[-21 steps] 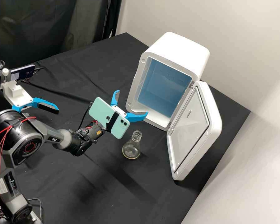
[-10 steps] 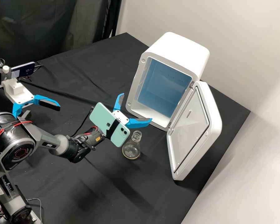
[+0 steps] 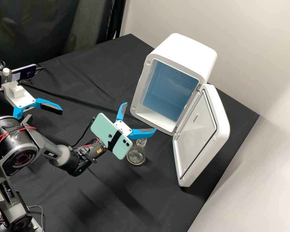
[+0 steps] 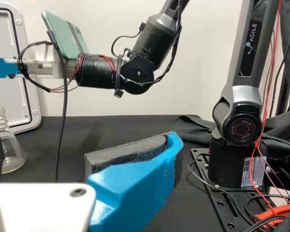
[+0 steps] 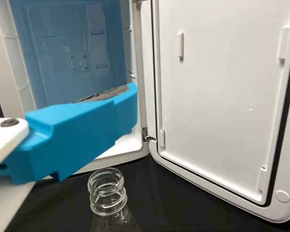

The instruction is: Place the flask in the incubator

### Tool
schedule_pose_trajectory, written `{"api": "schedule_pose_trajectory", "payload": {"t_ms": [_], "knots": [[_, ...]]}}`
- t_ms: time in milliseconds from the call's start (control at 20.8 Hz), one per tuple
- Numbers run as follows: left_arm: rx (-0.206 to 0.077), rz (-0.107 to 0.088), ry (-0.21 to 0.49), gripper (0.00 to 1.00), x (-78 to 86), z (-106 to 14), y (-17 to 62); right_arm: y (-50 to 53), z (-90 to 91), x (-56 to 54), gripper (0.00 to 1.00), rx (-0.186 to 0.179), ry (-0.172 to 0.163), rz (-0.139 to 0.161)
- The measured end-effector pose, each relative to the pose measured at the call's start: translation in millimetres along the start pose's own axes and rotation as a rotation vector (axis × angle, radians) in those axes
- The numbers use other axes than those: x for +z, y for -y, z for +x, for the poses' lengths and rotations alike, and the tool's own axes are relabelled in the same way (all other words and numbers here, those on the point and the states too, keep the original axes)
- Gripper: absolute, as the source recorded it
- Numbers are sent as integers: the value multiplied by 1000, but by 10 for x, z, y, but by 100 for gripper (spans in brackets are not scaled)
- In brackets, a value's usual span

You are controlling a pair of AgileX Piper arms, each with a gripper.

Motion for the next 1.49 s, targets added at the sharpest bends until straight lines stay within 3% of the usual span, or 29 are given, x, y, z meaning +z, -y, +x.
{"api": "schedule_pose_trajectory", "payload": {"t_ms": [432, 816, 1200, 1488], "knots": [[4, 2, -1, 100, -7, 14, -11, 167, 22, 266, 100, -63, 88, 4], [-4, -5, -34, 100, -124, 66, 15, 290, -17, 416, 100, -96, 118, -34], [-4, -5, -34, 100, -124, 66, 15, 373, -9, 588, 100, -128, 173, -28], [-4, -5, -34, 100, -124, 66, 15, 397, 104, 727, 100, -127, 202, -26]]}}
